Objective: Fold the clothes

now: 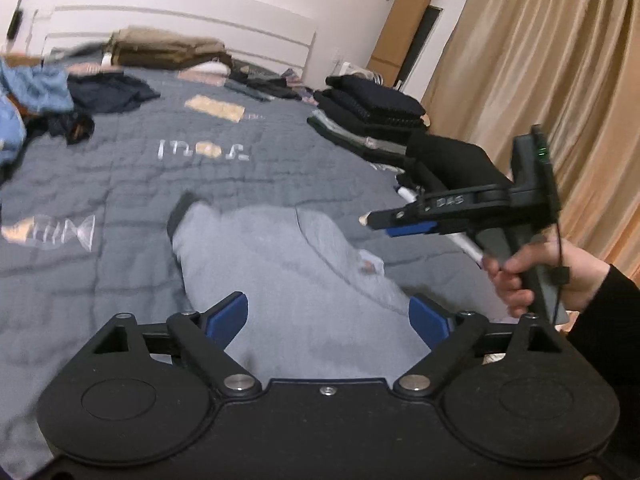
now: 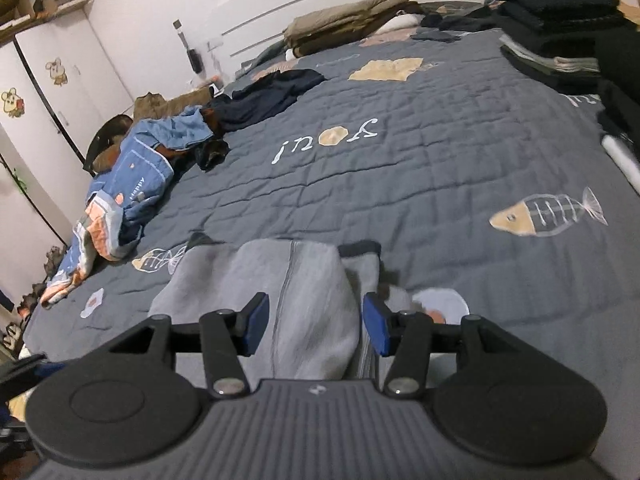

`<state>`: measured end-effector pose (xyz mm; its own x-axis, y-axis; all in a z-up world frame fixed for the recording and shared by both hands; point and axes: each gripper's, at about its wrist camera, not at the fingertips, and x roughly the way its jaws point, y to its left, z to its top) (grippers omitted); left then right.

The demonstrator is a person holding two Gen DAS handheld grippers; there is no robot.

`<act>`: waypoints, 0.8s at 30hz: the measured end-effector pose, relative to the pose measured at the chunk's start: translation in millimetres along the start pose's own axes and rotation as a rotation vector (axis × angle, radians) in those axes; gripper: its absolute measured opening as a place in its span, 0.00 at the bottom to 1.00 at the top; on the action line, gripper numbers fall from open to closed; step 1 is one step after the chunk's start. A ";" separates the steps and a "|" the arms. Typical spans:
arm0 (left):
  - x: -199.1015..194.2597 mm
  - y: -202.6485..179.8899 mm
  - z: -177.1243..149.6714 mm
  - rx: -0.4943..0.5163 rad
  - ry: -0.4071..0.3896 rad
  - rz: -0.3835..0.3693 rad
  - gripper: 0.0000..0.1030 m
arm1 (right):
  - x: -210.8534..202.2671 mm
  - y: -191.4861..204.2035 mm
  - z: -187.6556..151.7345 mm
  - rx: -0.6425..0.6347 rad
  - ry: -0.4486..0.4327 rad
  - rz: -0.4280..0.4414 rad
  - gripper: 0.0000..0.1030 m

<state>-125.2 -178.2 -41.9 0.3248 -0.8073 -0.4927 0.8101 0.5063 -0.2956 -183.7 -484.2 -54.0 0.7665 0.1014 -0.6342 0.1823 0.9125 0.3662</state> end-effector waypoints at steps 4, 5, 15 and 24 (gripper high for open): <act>12.7 3.6 11.5 0.020 -0.011 0.007 0.91 | 14.6 -4.6 6.4 -0.013 -0.007 0.033 0.50; 17.0 5.8 13.1 0.013 -0.006 0.005 0.90 | 18.4 -5.6 6.7 -0.018 -0.005 0.044 0.50; 60.6 14.2 35.7 0.011 0.010 -0.040 0.90 | 41.9 -18.0 14.8 -0.028 0.008 0.054 0.51; 63.4 38.1 24.8 -0.044 -0.004 -0.078 0.91 | 62.0 -20.9 9.0 -0.025 0.004 0.057 0.54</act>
<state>-61.6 -217.6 -64.2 0.2639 -0.8460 -0.4632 0.8106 0.4548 -0.3689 -134.4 -500.5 -94.8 0.7728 0.1549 -0.6155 0.1228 0.9149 0.3845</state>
